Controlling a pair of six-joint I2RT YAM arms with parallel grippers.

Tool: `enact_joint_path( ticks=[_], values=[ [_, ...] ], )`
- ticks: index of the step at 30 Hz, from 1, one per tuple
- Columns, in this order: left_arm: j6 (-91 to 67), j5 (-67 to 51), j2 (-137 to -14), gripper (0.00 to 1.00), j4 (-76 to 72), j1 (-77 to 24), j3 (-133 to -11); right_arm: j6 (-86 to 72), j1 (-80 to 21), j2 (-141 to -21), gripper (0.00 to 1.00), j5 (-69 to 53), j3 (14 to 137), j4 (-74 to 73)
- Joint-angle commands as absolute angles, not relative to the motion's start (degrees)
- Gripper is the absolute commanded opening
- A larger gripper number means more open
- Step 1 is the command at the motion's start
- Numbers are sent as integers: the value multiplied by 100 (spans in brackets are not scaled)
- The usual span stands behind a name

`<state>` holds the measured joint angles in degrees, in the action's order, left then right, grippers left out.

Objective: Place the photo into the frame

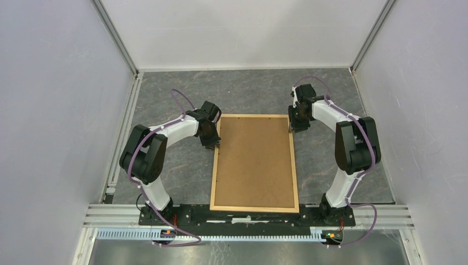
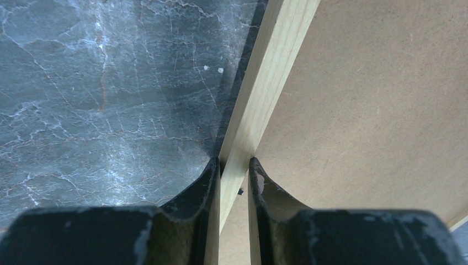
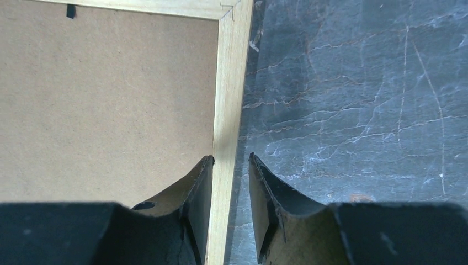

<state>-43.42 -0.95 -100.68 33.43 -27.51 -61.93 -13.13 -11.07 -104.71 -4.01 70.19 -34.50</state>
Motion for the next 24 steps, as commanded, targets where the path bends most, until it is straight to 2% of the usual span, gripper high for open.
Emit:
enact_joint_path(
  ticks=[1, 24],
  values=[
    [-4363, -45, -10218, 2, 3541, -2813, -5973, -1206, -1076, -10483, 36, -373, 7313, -3500],
    [-4360, -44, -10240, 2, 3540, -2818, -5977, -1225, -1087, -10597, 33, -40, 6781, -3352]
  ],
)
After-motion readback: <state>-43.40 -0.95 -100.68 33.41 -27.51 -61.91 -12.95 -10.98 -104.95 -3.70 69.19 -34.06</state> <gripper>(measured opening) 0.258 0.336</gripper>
